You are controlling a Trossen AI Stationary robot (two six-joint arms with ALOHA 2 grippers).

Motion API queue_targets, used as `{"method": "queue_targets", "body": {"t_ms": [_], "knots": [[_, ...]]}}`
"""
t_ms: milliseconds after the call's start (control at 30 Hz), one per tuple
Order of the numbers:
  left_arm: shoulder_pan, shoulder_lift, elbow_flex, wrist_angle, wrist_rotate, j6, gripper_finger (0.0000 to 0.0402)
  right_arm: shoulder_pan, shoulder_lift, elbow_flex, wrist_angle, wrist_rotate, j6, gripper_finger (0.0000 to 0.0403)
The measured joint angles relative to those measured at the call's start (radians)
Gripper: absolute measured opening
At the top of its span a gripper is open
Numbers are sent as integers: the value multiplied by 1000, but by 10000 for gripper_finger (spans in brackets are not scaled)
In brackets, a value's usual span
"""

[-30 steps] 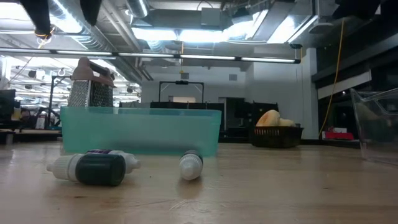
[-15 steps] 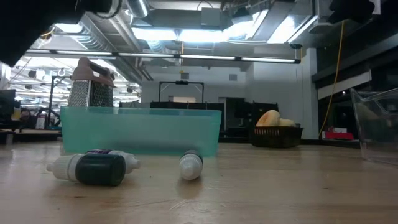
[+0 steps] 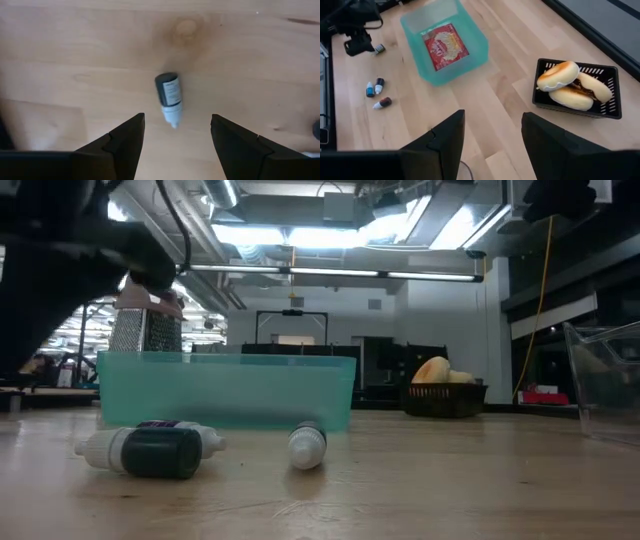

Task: Pick & Place Food Item
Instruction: Put the green food coloring bottle into the transparent bin

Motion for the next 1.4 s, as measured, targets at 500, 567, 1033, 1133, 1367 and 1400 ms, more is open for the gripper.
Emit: {"method": "queue_targets", "body": {"t_ms": [500, 567, 1033, 1133, 1367, 1400], "knots": [[6, -5, -187, 257, 16, 3, 218, -71, 2, 0, 20, -26, -4, 194], [7, -8, -205, 287, 16, 3, 206, -81, 2, 0, 29, -26, -4, 194], [35, -10, -230, 319, 32, 80, 73, -133, 2, 0, 56, -26, -7, 194], [42, -30, -233, 387, -25, 92, 68, -144, 2, 0, 56, -35, -11, 194], [77, -140, -234, 569, -309, 123, 75, -167, 2, 0, 65, -59, -31, 194], [86, -160, -234, 594, -355, 142, 72, -170, 2, 0, 66, -67, -36, 194]]}}
